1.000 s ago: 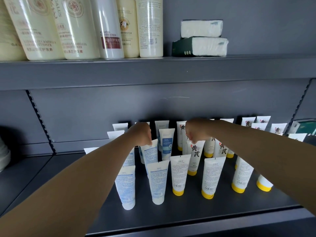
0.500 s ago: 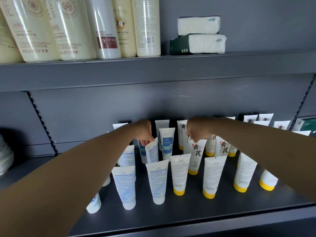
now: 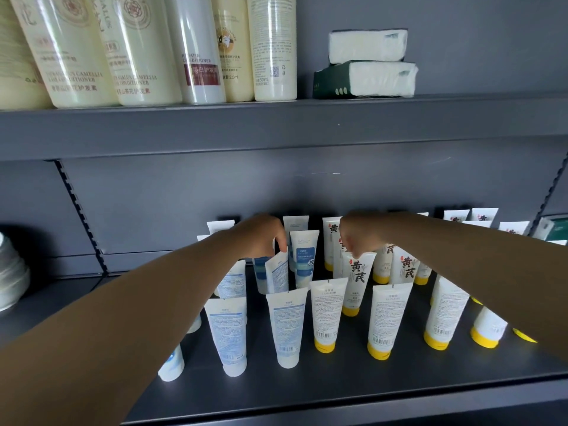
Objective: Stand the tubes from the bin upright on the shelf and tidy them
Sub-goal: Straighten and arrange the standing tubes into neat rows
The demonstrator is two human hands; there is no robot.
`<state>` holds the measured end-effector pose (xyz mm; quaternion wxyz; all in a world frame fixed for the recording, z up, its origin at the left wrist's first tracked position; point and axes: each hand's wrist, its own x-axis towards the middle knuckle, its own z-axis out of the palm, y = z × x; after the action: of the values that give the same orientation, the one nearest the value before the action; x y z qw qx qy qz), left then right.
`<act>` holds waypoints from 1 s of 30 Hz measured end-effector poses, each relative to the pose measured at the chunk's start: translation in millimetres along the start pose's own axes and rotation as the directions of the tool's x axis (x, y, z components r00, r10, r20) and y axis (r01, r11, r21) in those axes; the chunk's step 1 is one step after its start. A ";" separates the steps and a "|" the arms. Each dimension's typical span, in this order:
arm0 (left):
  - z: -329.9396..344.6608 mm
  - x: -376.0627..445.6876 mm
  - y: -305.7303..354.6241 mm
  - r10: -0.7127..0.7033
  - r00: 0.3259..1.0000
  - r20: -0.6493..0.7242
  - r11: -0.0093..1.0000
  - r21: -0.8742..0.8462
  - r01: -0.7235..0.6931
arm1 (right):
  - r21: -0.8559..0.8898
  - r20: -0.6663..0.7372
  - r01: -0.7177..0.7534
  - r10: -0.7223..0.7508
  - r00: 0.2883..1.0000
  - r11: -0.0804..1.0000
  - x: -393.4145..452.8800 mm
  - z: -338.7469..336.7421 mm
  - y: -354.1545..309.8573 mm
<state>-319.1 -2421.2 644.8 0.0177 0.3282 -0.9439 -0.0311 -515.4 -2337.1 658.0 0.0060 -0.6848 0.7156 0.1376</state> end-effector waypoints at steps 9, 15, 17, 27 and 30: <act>3.5 8.1 -7.3 0.016 1.000 0.024 1.000 -0.021 -0.016 | -0.024 0.022 0.043 -0.042 0.999 0.999 -3.7 -1.4 2.4; 4.2 12.0 3.7 0.019 0.999 0.035 0.994 -0.104 -0.016 | -0.032 0.022 0.054 -0.054 0.998 0.998 -9.3 -2.9 9.0; 5.4 14.5 7.5 0.005 1.000 0.028 0.991 -0.131 -0.002 | -0.034 0.007 0.055 -0.055 0.998 0.998 -9.3 -2.0 10.4; 11.6 27.1 16.3 -0.050 0.999 -0.018 0.984 -0.172 0.046 | -0.008 -0.027 0.025 -0.026 0.999 1.000 -10.8 1.6 11.6; 12.3 30.4 18.9 -0.069 0.997 -0.035 0.982 -0.177 0.061 | 0.012 -0.043 0.012 -0.011 0.999 1.000 -6.5 2.6 11.9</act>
<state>-355.2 -2424.7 634.2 0.0649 0.3566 -0.9257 -0.1082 -527.1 -2329.9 659.1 -0.0045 -0.6917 0.7125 0.1182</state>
